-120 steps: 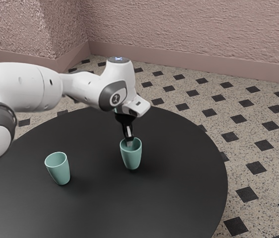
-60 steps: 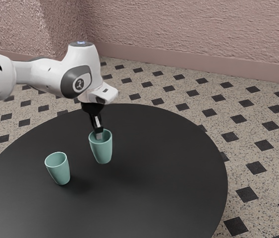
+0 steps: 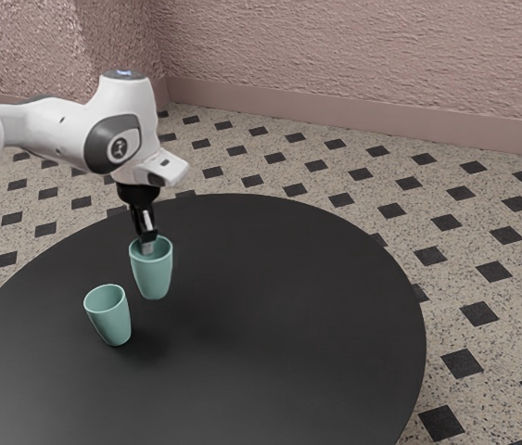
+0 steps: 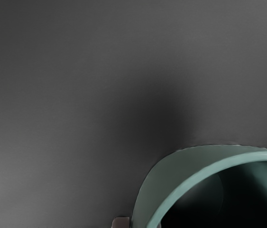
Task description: Place the right cup onto the left cup
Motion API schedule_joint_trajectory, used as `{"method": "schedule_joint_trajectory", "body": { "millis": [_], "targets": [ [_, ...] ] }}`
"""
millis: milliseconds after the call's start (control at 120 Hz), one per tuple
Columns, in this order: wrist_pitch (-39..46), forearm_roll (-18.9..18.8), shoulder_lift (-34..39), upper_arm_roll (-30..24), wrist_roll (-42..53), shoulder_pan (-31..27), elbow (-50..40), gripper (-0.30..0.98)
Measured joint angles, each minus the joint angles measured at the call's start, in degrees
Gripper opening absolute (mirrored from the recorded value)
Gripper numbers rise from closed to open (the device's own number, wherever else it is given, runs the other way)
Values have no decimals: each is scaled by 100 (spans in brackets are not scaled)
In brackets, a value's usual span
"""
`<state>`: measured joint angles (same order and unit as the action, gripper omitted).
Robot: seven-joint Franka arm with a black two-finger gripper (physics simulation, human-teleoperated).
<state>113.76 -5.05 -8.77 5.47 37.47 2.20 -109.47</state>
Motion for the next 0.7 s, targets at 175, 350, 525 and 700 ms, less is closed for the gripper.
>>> {"method": "schedule_joint_trajectory", "body": {
  "millis": [175, 350, 525, 700],
  "targets": [
    [-96, -166, 24, -2, -31, -163, 65, -10],
    [-117, -327, -36, -3, -44, -249, 173, -10],
    [-156, -370, 64, -6, -59, -264, 116, -10],
    [-235, -377, 312, -4, -84, -276, -144, -10]
  ]
}}
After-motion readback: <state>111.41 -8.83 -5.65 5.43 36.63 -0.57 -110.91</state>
